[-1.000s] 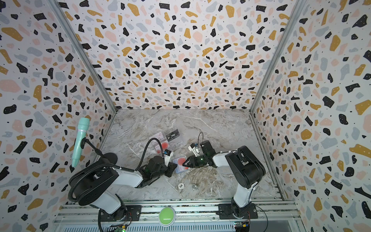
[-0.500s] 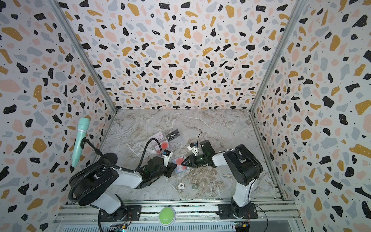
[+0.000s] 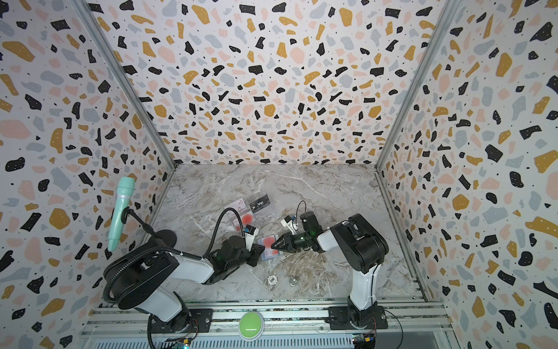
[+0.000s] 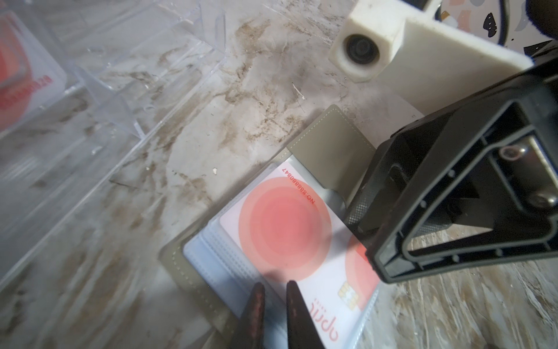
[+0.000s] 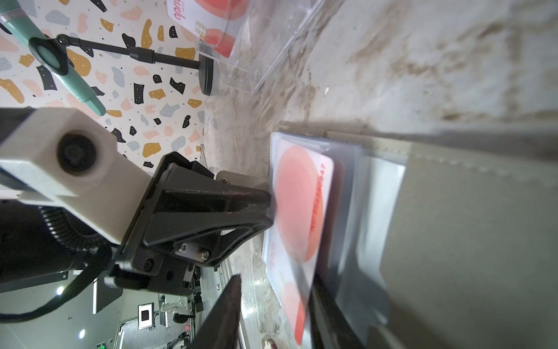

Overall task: Take the credit cards out of the card holder
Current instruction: Take out the credit card from the card slot.

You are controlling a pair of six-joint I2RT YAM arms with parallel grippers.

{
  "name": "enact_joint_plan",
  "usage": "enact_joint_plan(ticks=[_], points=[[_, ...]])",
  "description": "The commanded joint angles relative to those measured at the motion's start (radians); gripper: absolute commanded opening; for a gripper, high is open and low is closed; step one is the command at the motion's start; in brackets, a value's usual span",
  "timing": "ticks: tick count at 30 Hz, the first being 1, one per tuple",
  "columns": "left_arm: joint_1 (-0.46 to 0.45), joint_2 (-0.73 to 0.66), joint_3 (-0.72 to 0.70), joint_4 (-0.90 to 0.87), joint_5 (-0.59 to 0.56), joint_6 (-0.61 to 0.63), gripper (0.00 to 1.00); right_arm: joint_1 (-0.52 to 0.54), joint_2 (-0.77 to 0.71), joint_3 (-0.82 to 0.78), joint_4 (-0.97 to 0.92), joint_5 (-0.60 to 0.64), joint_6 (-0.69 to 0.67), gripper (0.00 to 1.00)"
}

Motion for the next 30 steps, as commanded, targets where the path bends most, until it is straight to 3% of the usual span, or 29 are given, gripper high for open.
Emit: enact_joint_plan(ticks=[1,13,23,30], points=[[-0.006,0.0,-0.019,0.015,0.027,0.008,0.17,0.042,0.021,0.037,-0.014,-0.029,-0.011,0.37],[-0.006,-0.005,-0.024,0.013,0.019,0.008,0.17,0.058,0.04,0.068,-0.048,0.014,-0.022,0.29],[-0.006,-0.019,-0.024,-0.014,0.0,0.011,0.17,0.052,0.043,0.011,0.17,-0.054,0.102,0.26],[-0.006,-0.071,-0.012,-0.033,0.014,0.011,0.15,0.056,0.06,0.014,0.188,-0.048,0.121,0.26]])
